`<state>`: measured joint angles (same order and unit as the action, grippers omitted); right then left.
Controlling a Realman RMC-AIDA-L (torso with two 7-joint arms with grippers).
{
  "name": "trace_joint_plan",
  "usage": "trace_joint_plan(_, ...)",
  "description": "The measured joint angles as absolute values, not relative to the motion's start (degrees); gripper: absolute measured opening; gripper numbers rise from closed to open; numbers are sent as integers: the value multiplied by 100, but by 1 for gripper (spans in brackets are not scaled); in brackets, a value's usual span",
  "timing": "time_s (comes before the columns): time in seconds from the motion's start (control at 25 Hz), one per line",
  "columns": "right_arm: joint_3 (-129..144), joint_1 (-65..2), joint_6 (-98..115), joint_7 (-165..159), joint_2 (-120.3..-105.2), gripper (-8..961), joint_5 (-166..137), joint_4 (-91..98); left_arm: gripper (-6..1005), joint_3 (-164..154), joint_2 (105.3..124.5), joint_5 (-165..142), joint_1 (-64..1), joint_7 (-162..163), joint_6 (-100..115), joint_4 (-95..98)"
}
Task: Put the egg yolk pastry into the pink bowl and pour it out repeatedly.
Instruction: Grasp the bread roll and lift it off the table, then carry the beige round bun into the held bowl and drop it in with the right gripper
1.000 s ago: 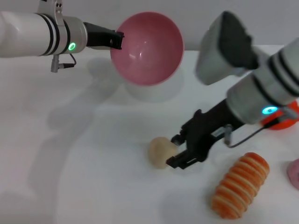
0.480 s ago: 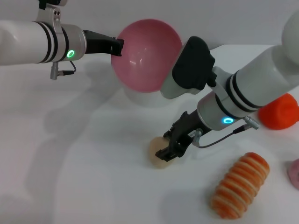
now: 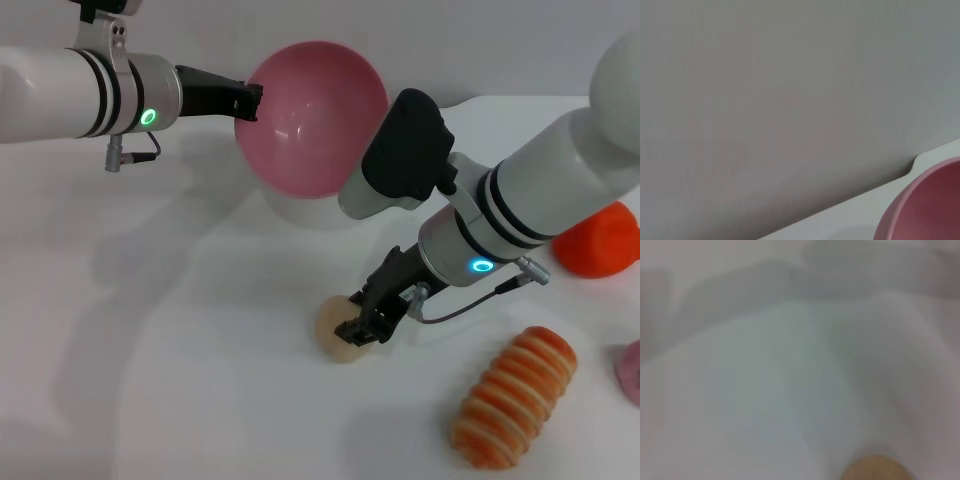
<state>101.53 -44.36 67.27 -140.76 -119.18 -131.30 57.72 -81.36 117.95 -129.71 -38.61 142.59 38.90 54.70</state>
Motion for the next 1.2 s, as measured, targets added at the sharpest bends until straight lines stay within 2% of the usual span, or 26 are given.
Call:
trace_joint_plan(0.12, 10154, -4441, 6749, -14075, -11910, 389, -13130, 5784, 40, -8131, 11795, -12968, -3861, 14231, 3880, 5466)
trace_joint_plan(0.8, 10091, -4434, 6958, -14041, -11898, 271, -13155, 5964, 41, -8112, 11795, -12900, -3829, 14203, 3876, 5431)
trace_joint_plan(0.96, 9735, -4192, 7634, -14031, -11881, 233, -13125, 6913, 41, -8112, 11794, -12899, -3840, 14203, 3887, 5377)
trace_joint_plan(1.2, 8628, -3533, 8674, -14027, -11879, 183, -13138, 9716, 41, -8116, 11794, -12901, -3847, 14213, 4048, 5358)
